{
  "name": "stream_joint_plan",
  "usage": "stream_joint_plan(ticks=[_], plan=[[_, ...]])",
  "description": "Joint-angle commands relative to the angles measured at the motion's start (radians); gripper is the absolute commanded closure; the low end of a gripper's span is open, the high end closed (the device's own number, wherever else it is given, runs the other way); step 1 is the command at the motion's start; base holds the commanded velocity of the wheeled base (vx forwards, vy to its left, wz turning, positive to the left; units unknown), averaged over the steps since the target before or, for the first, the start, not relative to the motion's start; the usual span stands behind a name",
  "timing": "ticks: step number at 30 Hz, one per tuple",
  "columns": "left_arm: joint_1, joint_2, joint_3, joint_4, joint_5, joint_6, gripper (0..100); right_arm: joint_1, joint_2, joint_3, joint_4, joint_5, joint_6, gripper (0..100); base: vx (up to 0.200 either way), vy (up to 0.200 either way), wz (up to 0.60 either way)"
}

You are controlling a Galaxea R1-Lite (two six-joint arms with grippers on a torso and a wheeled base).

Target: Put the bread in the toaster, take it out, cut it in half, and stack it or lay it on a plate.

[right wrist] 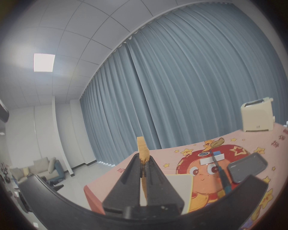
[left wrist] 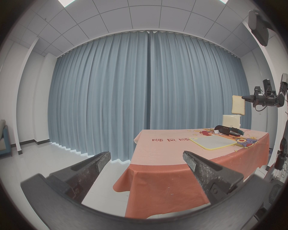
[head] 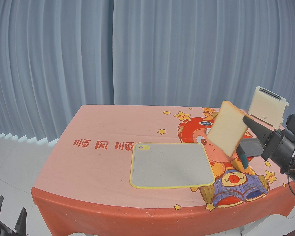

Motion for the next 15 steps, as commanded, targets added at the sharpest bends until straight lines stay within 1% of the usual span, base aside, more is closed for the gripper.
stream_joint_plan(ticks=[1,2,3,4,5,6,9,10,15], plan=[[0.0,-0.016,0.016,0.0,0.001,0.0,0,0.03,0.038,-0.017,0.0,-0.004,0.027,100,0.0,0.0,0.0],[0.0,-0.016,0.016,0.0,0.001,0.0,0,0.051,0.052,-0.031,0.0,-0.008,0.068,100,0.0,0.0,0.0],[0.0,-0.016,0.016,0.0,0.001,0.0,0,0.051,0.054,-0.031,0.0,-0.008,0.073,100,0.0,0.0,0.0],[0.0,-0.016,0.016,0.0,0.001,0.0,0,0.062,0.063,-0.04,0.0,-0.01,0.108,100,0.0,0.0,0.0],[0.0,-0.016,0.016,0.0,0.001,0.0,0,0.062,0.063,-0.041,0.0,-0.01,0.111,100,0.0,0.0,0.0],[0.0,-0.016,0.016,0.0,0.001,0.0,0,0.069,0.077,-0.055,0.0,-0.01,0.146,100,0.0,0.0,0.0],[0.0,-0.016,0.016,0.0,0.001,0.0,0,0.088,0.098,-0.075,-0.002,-0.011,0.203,100,0.0,0.0,0.0],[0.0,-0.016,0.018,0.0,0.001,0.0,0,0.092,0.103,-0.084,0.0,-0.011,0.229,100,0.0,0.0,0.0],[0.0,-0.016,0.016,0.0,0.001,0.0,0,0.096,0.129,-0.118,-0.002,-0.011,0.332,100,0.0,0.0,0.0]])
